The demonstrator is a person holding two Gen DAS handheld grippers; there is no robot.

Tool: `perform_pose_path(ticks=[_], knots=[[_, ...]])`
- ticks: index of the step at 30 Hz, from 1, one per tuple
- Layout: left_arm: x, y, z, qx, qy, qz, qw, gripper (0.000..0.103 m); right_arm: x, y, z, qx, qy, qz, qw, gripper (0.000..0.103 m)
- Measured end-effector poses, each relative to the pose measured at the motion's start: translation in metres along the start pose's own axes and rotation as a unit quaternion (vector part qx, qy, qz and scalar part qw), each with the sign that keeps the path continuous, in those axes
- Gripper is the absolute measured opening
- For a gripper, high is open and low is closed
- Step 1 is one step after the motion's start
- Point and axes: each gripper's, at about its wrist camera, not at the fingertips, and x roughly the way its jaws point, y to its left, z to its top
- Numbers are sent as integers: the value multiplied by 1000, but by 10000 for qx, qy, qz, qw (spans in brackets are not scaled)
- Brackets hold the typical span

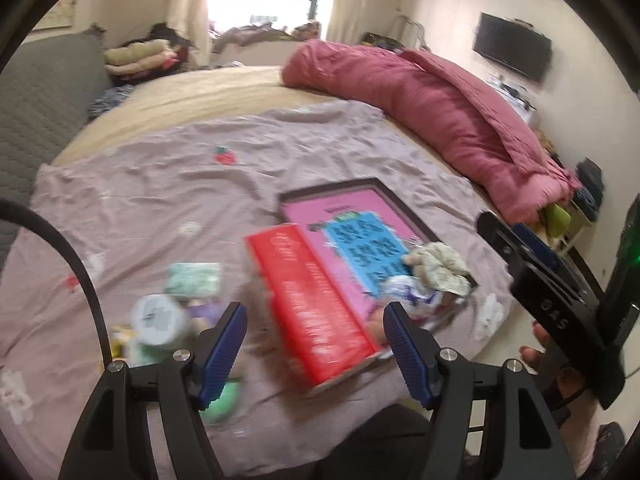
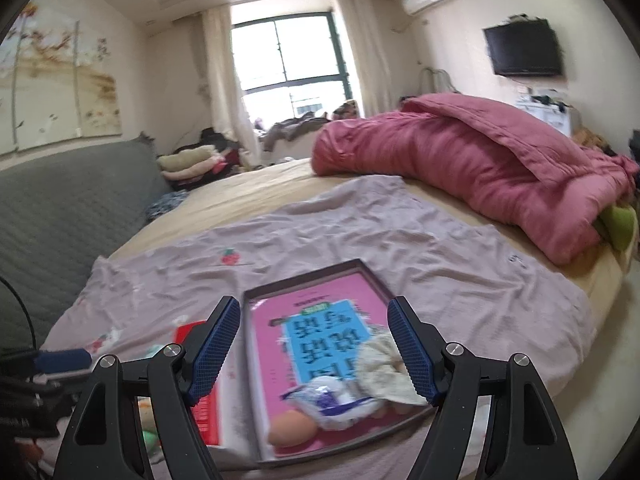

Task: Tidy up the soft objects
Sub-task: 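Move both tools back toward the remaining pile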

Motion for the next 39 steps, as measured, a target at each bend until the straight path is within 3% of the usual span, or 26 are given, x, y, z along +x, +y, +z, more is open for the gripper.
perform_pose_path(ticks=[8, 19, 28, 39], knots=[[-32, 88, -18, -681, -115, 474, 9965, 73, -13, 56, 3, -228, 63, 498, 9985, 77], [-66, 195, -56, -1588, -158, 936, 9827, 73, -28, 123, -6, -608, 164, 993, 9931, 77], [-76, 231, -84, -1880, -76, 1082, 9762, 73, -34, 161, -24, -939, 354, 1322, 9861, 77], [-50, 226, -98, -1803, 189, 970, 9786, 73, -22, 187, -54, -1317, 720, 1560, 9763, 77]])
